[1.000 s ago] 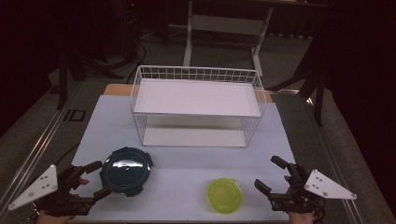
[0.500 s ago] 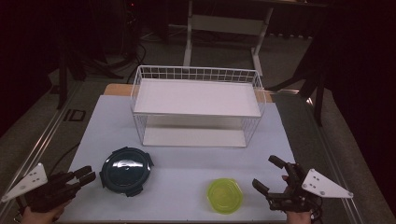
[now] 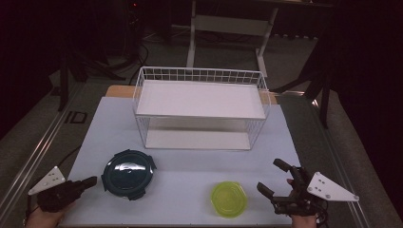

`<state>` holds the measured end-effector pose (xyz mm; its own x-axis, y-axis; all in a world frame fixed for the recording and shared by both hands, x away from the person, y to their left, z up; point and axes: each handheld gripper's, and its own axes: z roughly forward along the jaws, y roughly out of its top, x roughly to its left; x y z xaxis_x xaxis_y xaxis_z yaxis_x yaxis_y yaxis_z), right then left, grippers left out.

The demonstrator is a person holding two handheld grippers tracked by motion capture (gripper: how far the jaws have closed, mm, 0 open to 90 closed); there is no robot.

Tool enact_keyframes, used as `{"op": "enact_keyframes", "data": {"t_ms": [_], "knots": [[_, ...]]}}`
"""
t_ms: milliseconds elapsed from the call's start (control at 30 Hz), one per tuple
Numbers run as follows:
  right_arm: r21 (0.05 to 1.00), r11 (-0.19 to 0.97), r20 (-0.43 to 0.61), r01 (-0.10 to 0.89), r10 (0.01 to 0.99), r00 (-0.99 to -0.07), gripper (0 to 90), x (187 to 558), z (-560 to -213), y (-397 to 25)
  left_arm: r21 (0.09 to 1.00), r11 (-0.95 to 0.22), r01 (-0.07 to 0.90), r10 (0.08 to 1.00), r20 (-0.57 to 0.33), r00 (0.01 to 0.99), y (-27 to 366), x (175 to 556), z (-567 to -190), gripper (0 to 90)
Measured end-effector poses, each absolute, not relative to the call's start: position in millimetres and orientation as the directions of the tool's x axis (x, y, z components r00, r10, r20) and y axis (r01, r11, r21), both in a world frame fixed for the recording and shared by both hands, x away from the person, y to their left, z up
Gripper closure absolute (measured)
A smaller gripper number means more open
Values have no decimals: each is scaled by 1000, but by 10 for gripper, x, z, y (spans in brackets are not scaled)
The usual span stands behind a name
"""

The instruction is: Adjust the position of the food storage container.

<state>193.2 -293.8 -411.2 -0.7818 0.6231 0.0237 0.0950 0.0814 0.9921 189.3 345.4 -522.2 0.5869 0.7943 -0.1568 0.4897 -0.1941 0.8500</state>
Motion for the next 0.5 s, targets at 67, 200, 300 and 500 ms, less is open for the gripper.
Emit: {"op": "enact_keyframes", "data": {"t_ms": [67, 200, 300, 500], "knots": [[992, 77, 28, 97, 623, -781, 100, 1937, -4115, -2944, 852, -194, 487, 790, -158, 592, 3440, 1896, -5228, 890], [992, 77, 30, 100, 624, -781, 100, 1938, -4119, -2949, 849, -206, 487, 780, -158, 605, 3394, 1915, -5236, 890], [992, 76, 29, 98, 625, -780, 100, 1933, -4116, -2955, 850, -198, 487, 779, -166, 605, 3396, 1933, -5234, 890], [992, 76, 31, 101, 626, -780, 100, 1937, -4123, -2965, 849, -203, 488, 774, -166, 611, 3397, 1977, -5223, 891]]}}
